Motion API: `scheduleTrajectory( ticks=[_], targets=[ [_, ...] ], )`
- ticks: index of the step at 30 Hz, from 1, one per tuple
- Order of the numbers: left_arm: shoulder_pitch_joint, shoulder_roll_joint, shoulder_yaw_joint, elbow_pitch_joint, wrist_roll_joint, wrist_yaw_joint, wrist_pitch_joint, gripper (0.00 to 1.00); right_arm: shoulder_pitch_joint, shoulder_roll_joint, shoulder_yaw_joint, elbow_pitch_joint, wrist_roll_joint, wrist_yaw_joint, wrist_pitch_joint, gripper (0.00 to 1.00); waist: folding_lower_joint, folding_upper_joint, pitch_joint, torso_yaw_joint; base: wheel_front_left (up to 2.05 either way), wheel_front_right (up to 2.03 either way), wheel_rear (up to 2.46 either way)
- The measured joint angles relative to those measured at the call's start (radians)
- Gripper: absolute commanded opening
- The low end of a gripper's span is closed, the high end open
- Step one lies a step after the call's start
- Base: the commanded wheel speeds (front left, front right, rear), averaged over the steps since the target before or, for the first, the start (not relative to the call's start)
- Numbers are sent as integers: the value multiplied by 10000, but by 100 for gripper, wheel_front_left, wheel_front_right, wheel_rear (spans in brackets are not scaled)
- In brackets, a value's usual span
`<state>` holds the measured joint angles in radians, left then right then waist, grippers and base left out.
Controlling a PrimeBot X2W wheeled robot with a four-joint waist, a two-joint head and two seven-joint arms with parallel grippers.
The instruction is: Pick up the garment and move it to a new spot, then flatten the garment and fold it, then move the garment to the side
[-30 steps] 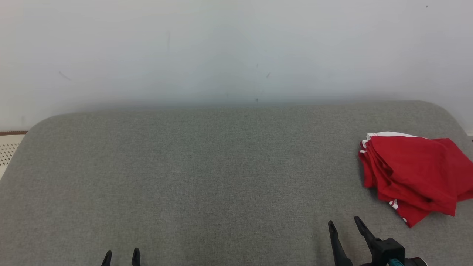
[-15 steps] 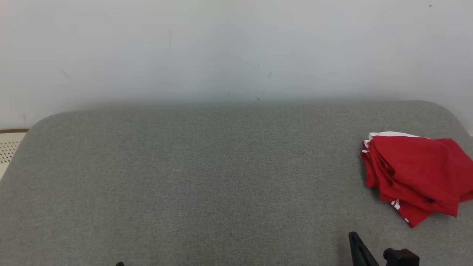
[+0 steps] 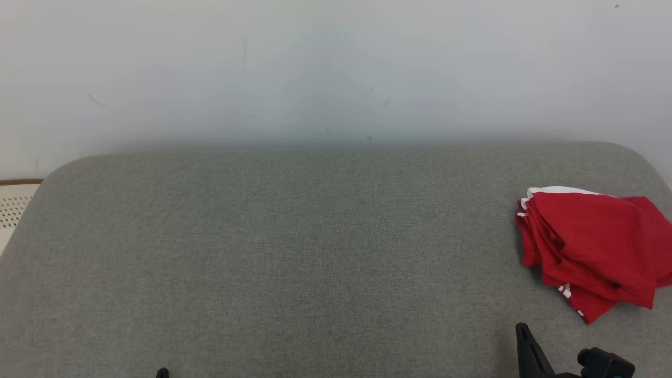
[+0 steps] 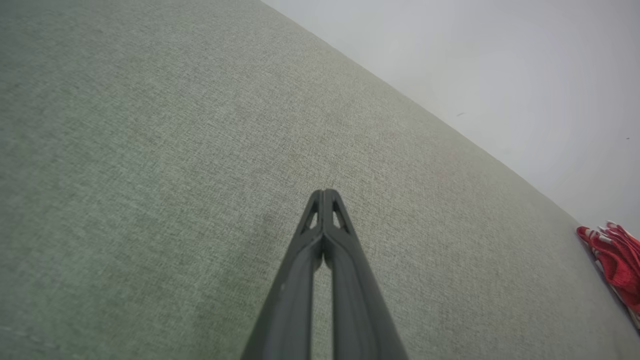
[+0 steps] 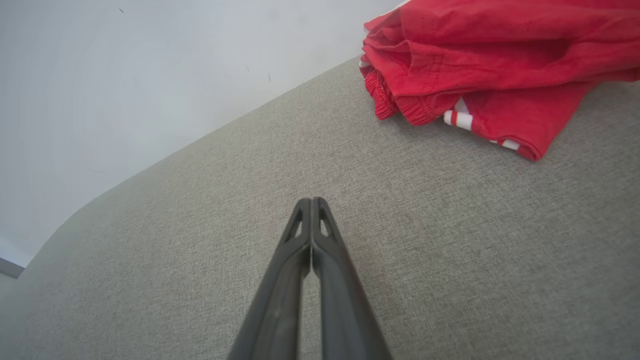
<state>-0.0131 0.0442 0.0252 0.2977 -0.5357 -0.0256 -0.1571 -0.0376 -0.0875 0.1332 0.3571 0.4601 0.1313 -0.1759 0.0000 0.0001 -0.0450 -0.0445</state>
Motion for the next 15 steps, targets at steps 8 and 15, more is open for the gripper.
scheduleTrajectory(
  ticks=[8,15],
  targets=[
    [-94,0,81,-81,-1246,-100,322,0,-129,-6,-209,-155,1417,0,268,0,0,0,37,34,0,0,0],
    [-141,2,178,-127,-2295,-222,568,0,-138,-10,-395,-249,2537,0,497,0,0,0,69,64,0,0,0]
  ],
)
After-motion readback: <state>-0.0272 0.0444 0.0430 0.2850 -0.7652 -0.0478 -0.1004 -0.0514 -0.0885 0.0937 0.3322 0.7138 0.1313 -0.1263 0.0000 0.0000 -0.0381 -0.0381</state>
